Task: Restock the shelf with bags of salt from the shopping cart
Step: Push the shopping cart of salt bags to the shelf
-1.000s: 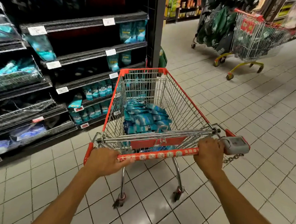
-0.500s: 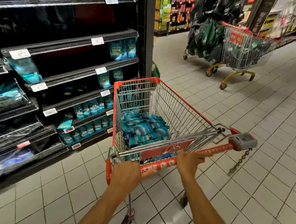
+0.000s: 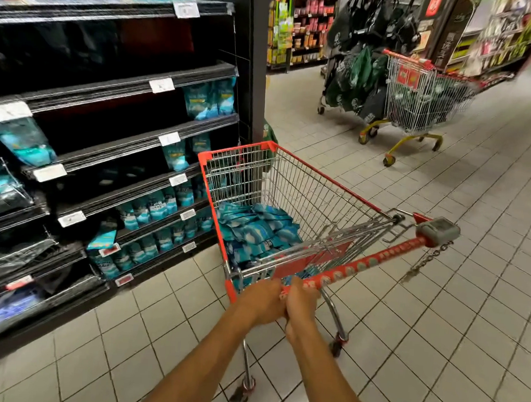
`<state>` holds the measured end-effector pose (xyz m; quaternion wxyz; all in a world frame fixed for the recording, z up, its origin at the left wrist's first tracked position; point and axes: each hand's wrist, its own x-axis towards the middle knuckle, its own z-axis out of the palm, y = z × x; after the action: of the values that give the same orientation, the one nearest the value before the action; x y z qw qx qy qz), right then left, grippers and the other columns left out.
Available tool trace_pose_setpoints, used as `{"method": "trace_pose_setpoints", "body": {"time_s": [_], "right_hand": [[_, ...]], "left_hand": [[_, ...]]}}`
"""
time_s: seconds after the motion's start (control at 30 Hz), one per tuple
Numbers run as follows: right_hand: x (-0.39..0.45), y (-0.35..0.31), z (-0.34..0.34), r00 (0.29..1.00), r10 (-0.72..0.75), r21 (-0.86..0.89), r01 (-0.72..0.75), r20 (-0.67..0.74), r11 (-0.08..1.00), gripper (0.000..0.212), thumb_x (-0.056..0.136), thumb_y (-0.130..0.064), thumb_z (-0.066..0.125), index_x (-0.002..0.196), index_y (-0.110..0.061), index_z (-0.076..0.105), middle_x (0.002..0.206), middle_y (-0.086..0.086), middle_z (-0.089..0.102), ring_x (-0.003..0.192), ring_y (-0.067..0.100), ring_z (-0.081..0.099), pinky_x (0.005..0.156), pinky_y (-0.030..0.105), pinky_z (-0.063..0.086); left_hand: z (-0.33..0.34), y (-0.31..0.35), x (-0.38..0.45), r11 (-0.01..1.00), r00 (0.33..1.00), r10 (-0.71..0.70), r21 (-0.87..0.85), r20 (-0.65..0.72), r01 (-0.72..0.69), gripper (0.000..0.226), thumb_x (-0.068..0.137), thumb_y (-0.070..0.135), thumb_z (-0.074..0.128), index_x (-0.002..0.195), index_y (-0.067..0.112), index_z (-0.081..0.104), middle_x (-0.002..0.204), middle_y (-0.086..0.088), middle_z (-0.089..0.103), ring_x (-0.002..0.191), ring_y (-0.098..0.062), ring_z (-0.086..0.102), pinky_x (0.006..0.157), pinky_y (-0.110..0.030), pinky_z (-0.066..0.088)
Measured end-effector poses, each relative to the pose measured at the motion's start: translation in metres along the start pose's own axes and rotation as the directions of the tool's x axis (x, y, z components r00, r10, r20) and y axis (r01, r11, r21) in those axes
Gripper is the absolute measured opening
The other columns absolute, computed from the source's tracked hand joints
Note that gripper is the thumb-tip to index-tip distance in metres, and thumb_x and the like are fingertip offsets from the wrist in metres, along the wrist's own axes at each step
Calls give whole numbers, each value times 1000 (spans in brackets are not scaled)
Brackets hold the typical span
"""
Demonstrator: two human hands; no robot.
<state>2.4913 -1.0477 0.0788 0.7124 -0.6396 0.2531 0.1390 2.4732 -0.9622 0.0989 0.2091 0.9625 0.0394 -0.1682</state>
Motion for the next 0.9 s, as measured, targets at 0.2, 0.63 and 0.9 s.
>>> {"method": "trace_pose_setpoints", "body": {"time_s": [0.2, 0.63, 0.9], "right_hand": [[21, -7, -24, 996, -28, 7, 29, -82, 1000, 34, 101, -23, 47, 125, 1, 43, 105, 22, 67, 88, 33, 69, 71, 44, 59], [62, -57, -84, 986, -59, -4, 59, -155, 998, 30, 104, -26, 45, 123, -18, 23, 97, 24, 64, 68, 34, 71, 53, 35, 57], [50, -48, -88, 976, -109, -416, 22, -188, 909, 53, 104, -31, 39, 141, -4, 12, 109, 20, 61, 89, 27, 63, 82, 48, 57]], "left_hand": [[5, 15, -4, 948, 973, 205, -225, -108, -225, 16, 96, 27, 51, 87, 18, 62, 79, 0, 53, 88, -19, 50, 80, -33, 45], [11, 2, -8, 907, 812, 188, -220, -552, -360, 12, 98, 27, 51, 103, 19, 58, 102, 8, 50, 85, -9, 54, 76, -29, 49], [6, -57, 4, 892, 865, 128, -324, -486, -314, 11, 100, 23, 50, 96, 19, 60, 95, 6, 57, 83, -7, 58, 72, -28, 53]]}}
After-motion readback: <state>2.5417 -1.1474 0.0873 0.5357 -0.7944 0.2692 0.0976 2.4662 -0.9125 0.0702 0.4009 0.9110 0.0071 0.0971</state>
